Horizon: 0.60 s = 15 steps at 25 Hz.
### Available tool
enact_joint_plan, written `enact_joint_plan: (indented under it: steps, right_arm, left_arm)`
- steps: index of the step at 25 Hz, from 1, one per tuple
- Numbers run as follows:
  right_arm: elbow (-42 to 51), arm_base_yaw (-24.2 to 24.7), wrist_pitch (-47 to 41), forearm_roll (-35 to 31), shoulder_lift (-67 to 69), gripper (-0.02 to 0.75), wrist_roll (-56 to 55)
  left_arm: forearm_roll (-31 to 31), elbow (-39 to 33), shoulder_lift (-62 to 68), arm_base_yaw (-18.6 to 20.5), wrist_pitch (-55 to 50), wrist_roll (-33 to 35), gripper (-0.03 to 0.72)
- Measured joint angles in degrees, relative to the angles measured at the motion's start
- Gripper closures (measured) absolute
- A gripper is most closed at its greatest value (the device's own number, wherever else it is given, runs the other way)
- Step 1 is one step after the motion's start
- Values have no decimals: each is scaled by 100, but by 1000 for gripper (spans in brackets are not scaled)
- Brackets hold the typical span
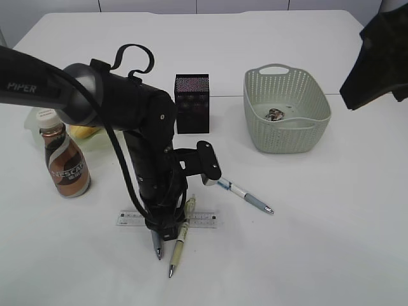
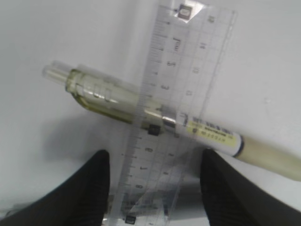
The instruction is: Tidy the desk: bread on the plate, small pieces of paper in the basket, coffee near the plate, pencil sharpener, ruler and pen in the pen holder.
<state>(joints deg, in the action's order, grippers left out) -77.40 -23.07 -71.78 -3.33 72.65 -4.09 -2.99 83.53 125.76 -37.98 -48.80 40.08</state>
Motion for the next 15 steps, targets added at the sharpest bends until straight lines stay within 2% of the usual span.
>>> enact_joint_plan:
  steps: [4, 9, 15]
  right_arm:
    - [0, 0, 0, 0, 0, 262, 0]
    - [0, 0, 0, 0, 0, 262, 0]
    - [0, 0, 0, 0, 0, 262, 0]
  left_arm:
    - [0, 4, 9, 0, 0, 0, 267]
    - [12, 13, 13, 0, 0, 0, 410]
    - [12, 13, 13, 0, -10, -148, 419]
